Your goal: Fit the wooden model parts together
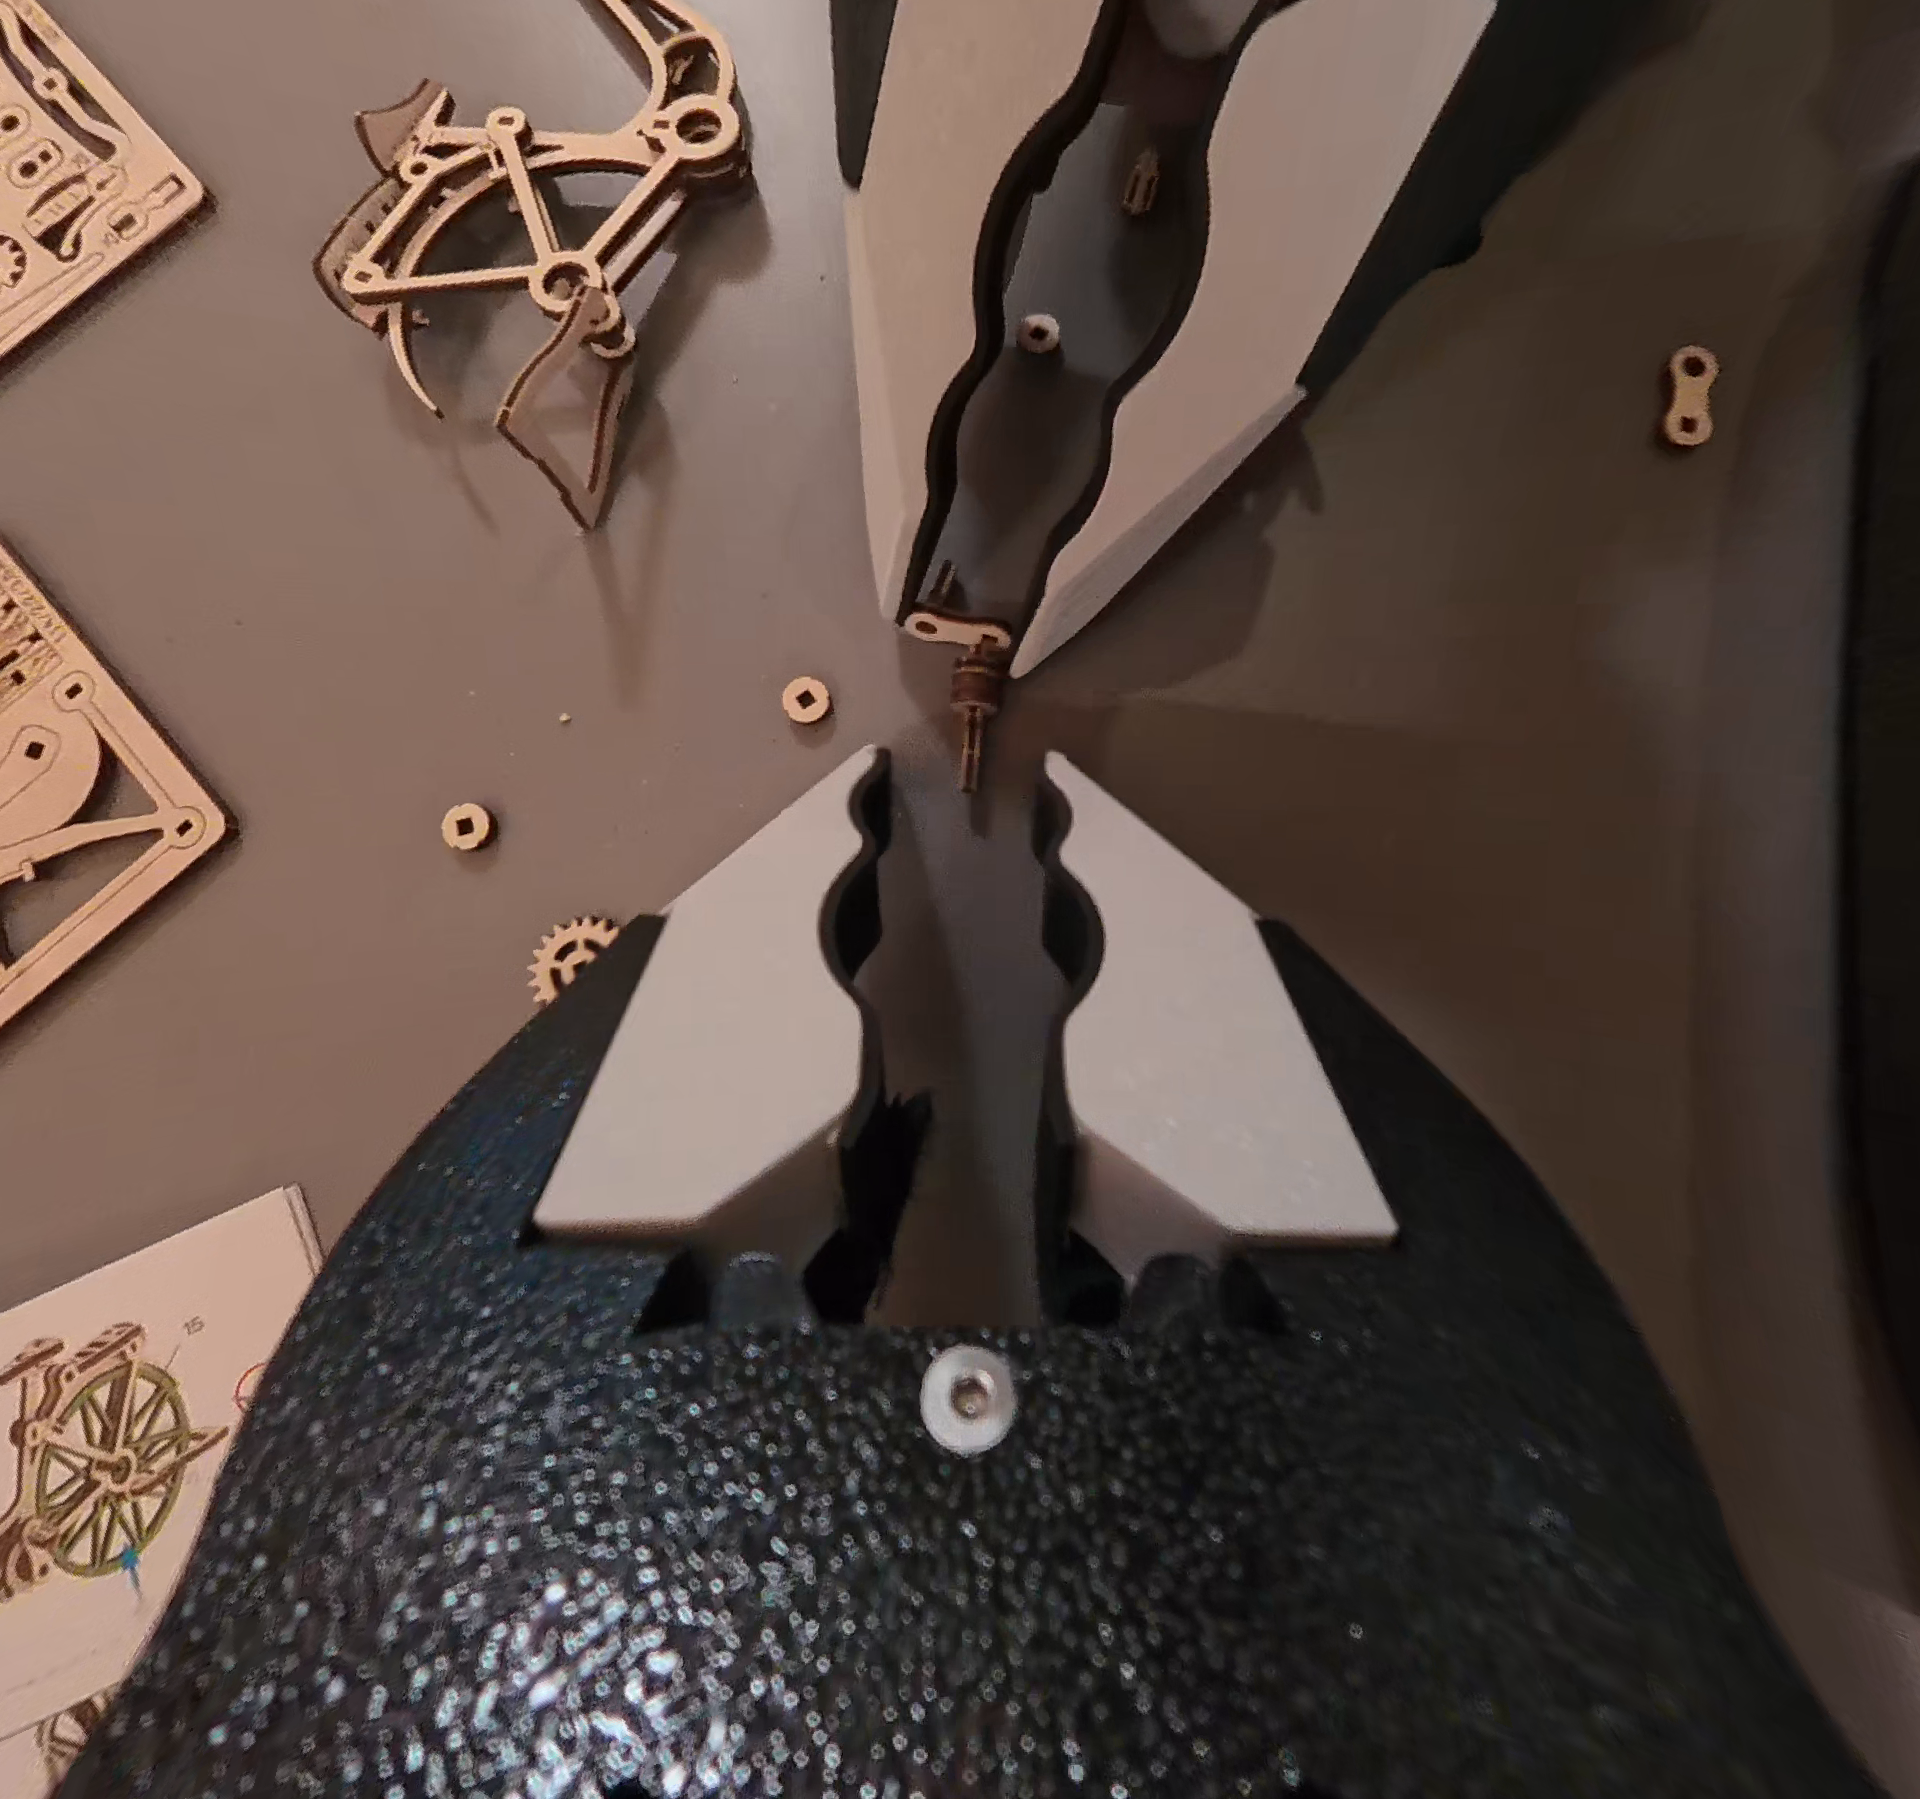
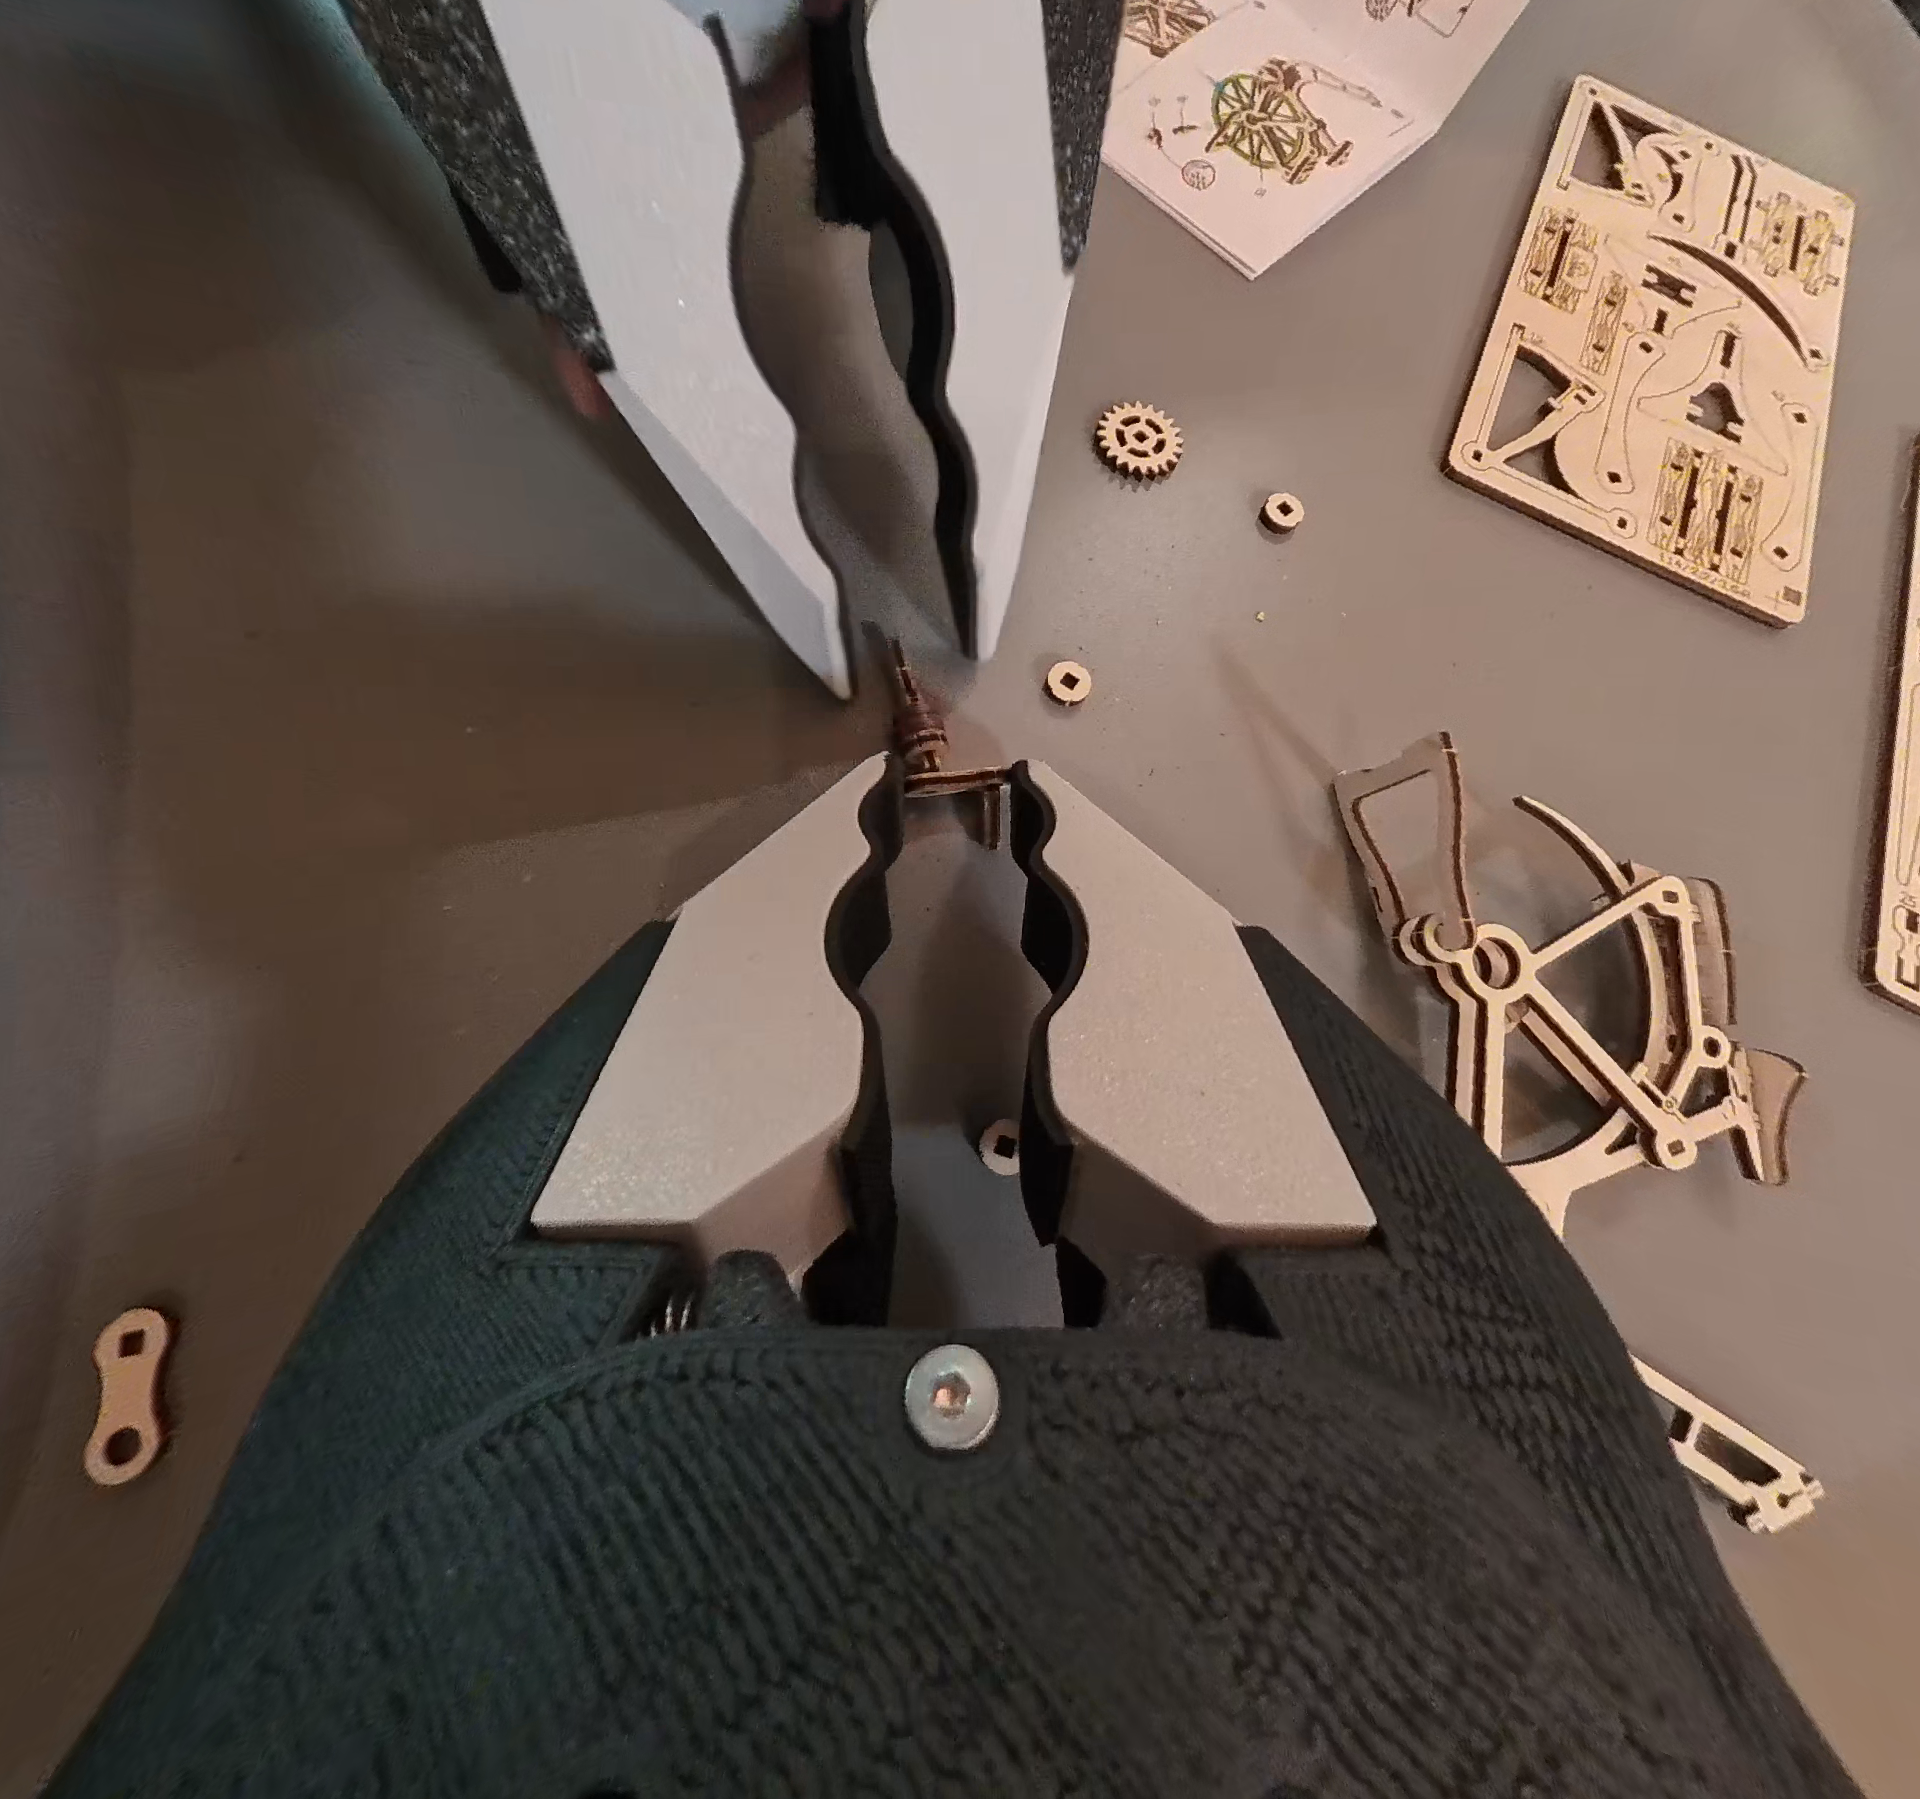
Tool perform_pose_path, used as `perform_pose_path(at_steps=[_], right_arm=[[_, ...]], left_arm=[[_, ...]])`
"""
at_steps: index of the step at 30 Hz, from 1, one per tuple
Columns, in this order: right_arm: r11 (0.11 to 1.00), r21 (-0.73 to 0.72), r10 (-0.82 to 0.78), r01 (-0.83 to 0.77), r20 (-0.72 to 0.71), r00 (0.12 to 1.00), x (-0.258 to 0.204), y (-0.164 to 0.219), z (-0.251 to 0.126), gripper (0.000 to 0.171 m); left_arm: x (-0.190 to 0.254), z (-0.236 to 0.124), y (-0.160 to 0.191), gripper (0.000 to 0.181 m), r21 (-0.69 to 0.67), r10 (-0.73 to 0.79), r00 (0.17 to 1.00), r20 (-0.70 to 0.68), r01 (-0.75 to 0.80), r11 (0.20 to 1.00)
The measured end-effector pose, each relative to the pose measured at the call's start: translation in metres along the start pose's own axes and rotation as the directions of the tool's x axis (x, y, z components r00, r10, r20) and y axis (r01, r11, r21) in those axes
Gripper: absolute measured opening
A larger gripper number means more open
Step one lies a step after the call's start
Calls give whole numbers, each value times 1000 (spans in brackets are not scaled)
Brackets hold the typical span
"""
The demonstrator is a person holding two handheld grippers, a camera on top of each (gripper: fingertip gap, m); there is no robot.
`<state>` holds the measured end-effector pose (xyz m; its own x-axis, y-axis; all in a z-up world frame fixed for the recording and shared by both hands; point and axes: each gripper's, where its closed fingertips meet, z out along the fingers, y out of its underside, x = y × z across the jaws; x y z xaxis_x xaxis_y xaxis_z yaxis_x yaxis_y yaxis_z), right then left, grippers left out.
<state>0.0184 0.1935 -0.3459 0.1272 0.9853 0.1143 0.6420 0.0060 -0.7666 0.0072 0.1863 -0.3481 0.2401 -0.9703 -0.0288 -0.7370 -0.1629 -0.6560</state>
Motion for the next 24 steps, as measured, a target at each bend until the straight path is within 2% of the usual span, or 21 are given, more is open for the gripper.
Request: perform_pose_path(at_steps=[4, 9, 10, 12, 16, 24], right_arm=[[1000, 2, -2, 2, 9, 1000, 0, 0, 0, 19], [1000, 3, -9, 9, 11, 1000, 0, 0, 0, 19], [1000, 3, -9, 9, 12, 1000, 0, 0, 0, 19], [1000, 3, -7, 7, 14, 1000, 0, 0, 0, 19], [1000, 3, -9, 9, 14, 1000, 0, 0, 0, 19], [1000, 0, 5, -5, 10, 1000, 0, 0, 0, 19]], left_arm=[[3, 0, -2, 27, 60, 33, 999, -20, -31, 998], [8, 1, -1, 14, 72, 46, 997, -58, -42, 996], [8, 1, -1, 14, 68, 44, 998, -55, -40, 997], [1, 2, -2, 1, 61, 51, 999, -1, -51, 997], [0, 3, -2, 1, 40, 72, 997, 26, -73, 996], [1, 3, -2, 1, 34, 13, 1000, -2, -13, 999]])
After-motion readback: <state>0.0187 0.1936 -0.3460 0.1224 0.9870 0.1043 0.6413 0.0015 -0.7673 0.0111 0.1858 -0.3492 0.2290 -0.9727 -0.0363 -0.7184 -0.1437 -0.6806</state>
